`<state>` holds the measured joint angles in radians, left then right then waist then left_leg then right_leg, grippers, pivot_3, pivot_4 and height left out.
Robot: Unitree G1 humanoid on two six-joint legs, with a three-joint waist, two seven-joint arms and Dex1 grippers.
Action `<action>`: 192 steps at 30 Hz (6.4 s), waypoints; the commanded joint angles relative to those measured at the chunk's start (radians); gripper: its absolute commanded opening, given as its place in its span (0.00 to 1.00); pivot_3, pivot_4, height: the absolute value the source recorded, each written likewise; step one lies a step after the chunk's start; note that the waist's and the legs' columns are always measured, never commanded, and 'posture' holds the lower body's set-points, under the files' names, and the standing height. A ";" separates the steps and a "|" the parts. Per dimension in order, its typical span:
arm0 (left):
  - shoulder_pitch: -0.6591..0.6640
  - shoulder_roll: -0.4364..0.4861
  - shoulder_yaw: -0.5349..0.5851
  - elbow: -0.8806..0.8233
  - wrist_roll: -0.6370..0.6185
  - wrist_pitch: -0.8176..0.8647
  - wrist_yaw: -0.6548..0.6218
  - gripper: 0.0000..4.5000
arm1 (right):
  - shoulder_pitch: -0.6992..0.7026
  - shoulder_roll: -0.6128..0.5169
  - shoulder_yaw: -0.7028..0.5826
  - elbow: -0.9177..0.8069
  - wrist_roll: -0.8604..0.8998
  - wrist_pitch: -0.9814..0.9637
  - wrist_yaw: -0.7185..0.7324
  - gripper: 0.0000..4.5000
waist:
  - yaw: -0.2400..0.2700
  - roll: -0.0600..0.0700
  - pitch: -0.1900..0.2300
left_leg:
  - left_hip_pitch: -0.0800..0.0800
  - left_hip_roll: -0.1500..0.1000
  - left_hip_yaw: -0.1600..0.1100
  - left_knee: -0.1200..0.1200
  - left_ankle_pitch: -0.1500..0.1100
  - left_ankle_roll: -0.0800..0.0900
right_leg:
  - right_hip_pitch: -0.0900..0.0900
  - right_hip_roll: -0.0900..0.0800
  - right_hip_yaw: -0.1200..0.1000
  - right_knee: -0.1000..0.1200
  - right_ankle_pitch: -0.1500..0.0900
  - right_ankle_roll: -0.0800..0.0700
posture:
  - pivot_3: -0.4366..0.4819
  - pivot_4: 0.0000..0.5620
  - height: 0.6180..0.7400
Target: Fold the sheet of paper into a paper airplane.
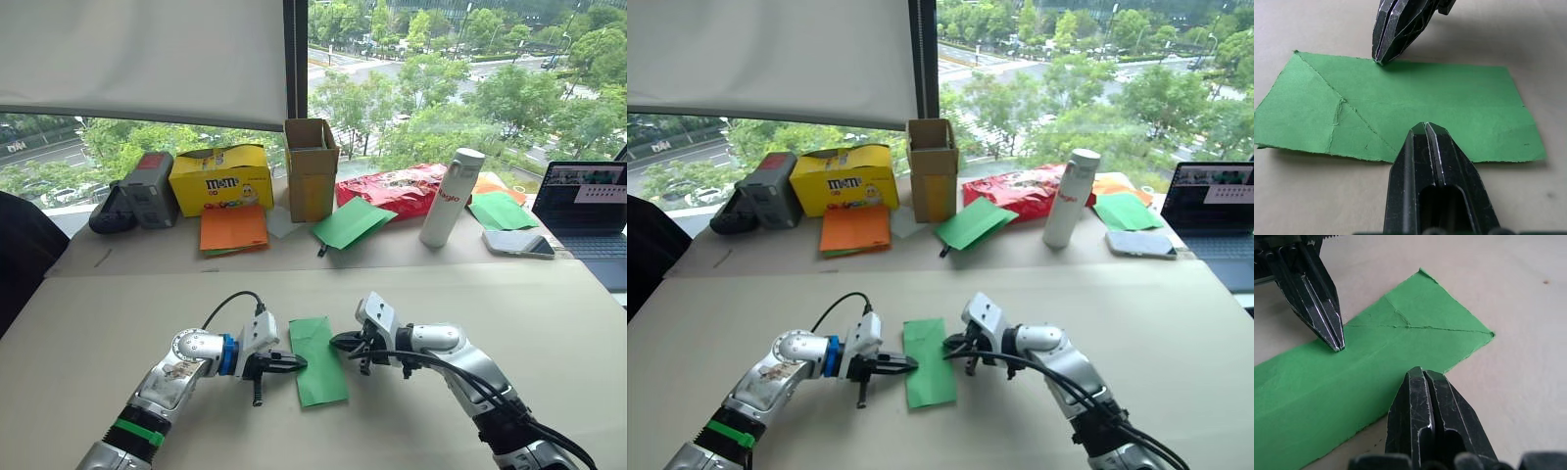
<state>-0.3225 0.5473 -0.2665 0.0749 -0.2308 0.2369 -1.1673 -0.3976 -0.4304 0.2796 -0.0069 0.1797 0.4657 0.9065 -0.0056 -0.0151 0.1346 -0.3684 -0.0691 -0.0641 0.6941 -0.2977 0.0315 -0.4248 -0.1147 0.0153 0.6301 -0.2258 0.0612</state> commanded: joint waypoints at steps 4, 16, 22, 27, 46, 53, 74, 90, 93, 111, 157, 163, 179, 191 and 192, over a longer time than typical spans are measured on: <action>-0.002 -0.008 -0.025 0.017 0.033 0.011 0.016 0.00 | -0.121 0.062 -0.006 0.160 -0.032 -0.151 -0.008 0.01 | -0.001 0.000 0.000 | 0.000 0.000 0.000 0.000 0.000 0.000 | 0.000 0.000 0.000 0.000 0.000 0.000 | 0.48 0.27 1.00; 0.002 -0.013 -0.027 0.003 0.038 0.019 0.039 0.00 | -0.163 0.085 0.017 0.377 -0.107 -0.361 0.026 0.01 | -0.005 0.000 0.000 | 0.000 0.000 0.000 0.000 0.000 -0.001 | 0.000 0.000 0.000 0.000 0.000 0.000 | 0.48 0.27 1.00; 0.005 -0.022 -0.048 -0.007 0.046 0.030 0.043 0.00 | -0.076 0.053 0.008 0.278 -0.089 -0.426 0.082 0.01 | -0.005 0.000 0.000 | 0.000 0.000 0.000 -0.001 0.000 -0.001 | 0.000 0.000 0.000 0.000 0.000 0.000 | 0.48 0.27 1.00; -0.005 -0.025 -0.054 0.004 0.050 0.028 0.036 0.00 | -0.060 0.068 -0.044 0.252 -0.080 -0.439 0.018 0.01 | -0.006 0.000 0.000 | 0.000 0.000 0.000 -0.001 0.000 0.000 | 0.000 0.000 0.000 0.000 0.000 0.000 | 0.48 0.27 1.00; -0.019 -0.034 -0.051 0.016 0.051 0.025 0.026 0.00 | 0.035 0.025 -0.014 0.147 -0.041 -0.337 0.125 0.01 | -0.003 0.001 0.000 | 0.001 0.000 0.000 -0.001 0.000 0.000 | 0.001 0.000 0.000 0.000 0.000 0.000 | 0.48 0.27 1.00; -0.021 -0.033 -0.049 0.024 0.052 0.021 0.022 0.00 | 0.146 -0.075 0.025 -0.019 0.012 -0.283 0.240 0.01 | -0.003 0.001 0.000 | 0.001 0.000 0.000 -0.001 0.000 0.001 | 0.001 0.000 0.000 -0.001 0.000 0.000 | 0.48 0.27 1.00; -0.015 0.000 0.068 -0.047 -0.130 0.108 -0.077 0.00 | 0.260 -0.224 -0.063 -0.384 0.194 0.015 0.218 0.01 | 0.007 0.000 0.001 | -0.001 0.000 0.000 0.000 -0.004 0.006 | 0.000 0.000 0.000 -0.001 0.000 0.000 | 0.48 0.27 1.00; -0.020 0.091 0.078 0.024 -0.099 0.078 -0.134 0.00 | 0.189 -0.276 -0.180 -0.447 0.230 0.145 0.035 0.01 | 0.013 -0.001 0.002 | -0.001 0.000 0.000 0.000 -0.004 0.006 | 0.000 0.000 0.000 -0.002 0.000 0.000 | 0.48 0.27 1.00; -0.040 0.050 0.068 0.056 -0.098 0.058 -0.134 0.00 | 0.199 -0.289 -0.198 -0.435 0.224 0.139 0.017 0.01 | 0.015 -0.001 0.002 | -0.001 0.000 0.000 0.000 -0.004 0.006 | -0.001 0.000 0.000 -0.002 0.000 0.000 | 0.48 0.27 1.00; -0.222 -0.203 -0.103 0.152 -0.038 0.176 -0.109 0.00 | 0.257 -0.353 -0.337 -0.454 0.186 0.184 -0.138 0.01 | 0.016 -0.002 0.002 | -0.002 0.000 0.001 0.001 -0.004 0.006 | 0.000 0.000 0.000 -0.002 0.000 0.000 | 0.48 0.27 1.00; -0.194 -0.184 -0.059 0.194 0.045 0.090 0.032 0.00 | 0.155 -0.080 -0.144 -0.274 0.104 0.035 -0.225 0.01 | 0.004 -0.002 0.002 | -0.001 0.000 0.001 0.001 -0.001 0.001 | 0.000 0.000 0.000 0.000 0.000 0.000 | 0.48 0.27 1.00; -0.186 -0.196 -0.075 0.245 0.072 0.043 0.046 0.00 | 0.152 -0.115 -0.041 -0.311 0.018 -0.061 -0.161 0.01 | 0.004 -0.002 0.002 | -0.001 0.000 0.001 0.001 0.000 0.000 | 0.000 0.001 0.000 0.000 0.000 0.000 | 0.48 0.27 1.00; -0.225 -0.221 0.066 0.267 -0.053 0.086 0.042 0.00 | 0.229 -0.114 0.059 -0.146 -0.282 -0.391 -0.256 0.01 | 0.004 -0.002 0.002 | 0.000 0.000 0.001 0.001 0.000 -0.001 | 0.001 0.001 0.000 0.001 0.000 0.000 | 0.48 0.27 1.00; -0.310 -0.340 0.014 0.375 0.050 0.068 0.166 0.00 | 0.224 -0.096 0.053 -0.142 -0.300 -0.399 -0.250 0.01 | 0.001 -0.002 0.002 | 0.000 -0.001 0.001 0.001 0.001 -0.001 | 0.001 0.001 0.000 0.000 0.000 0.000 | 0.48 0.27 1.00; -0.309 -0.334 -0.004 0.383 0.071 0.056 0.163 0.00 | 0.226 -0.096 0.052 -0.145 -0.301 -0.397 -0.250 0.01 | 0.001 -0.002 0.002 | 0.000 -0.001 0.001 0.000 0.001 -0.001 | 0.001 0.001 0.000 0.000 0.000 0.000 | 0.48 0.27 1.00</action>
<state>-0.6259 0.2013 -0.2479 0.4559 -0.1949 0.3269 -1.0022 -0.1807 -0.5236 0.3358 -0.1495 -0.1065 0.0665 0.6515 -0.0049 -0.0174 0.1363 -0.3682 -0.0701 -0.0633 0.6946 -0.2971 0.0305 -0.4240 -0.1133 0.0152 0.6299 -0.2258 0.0613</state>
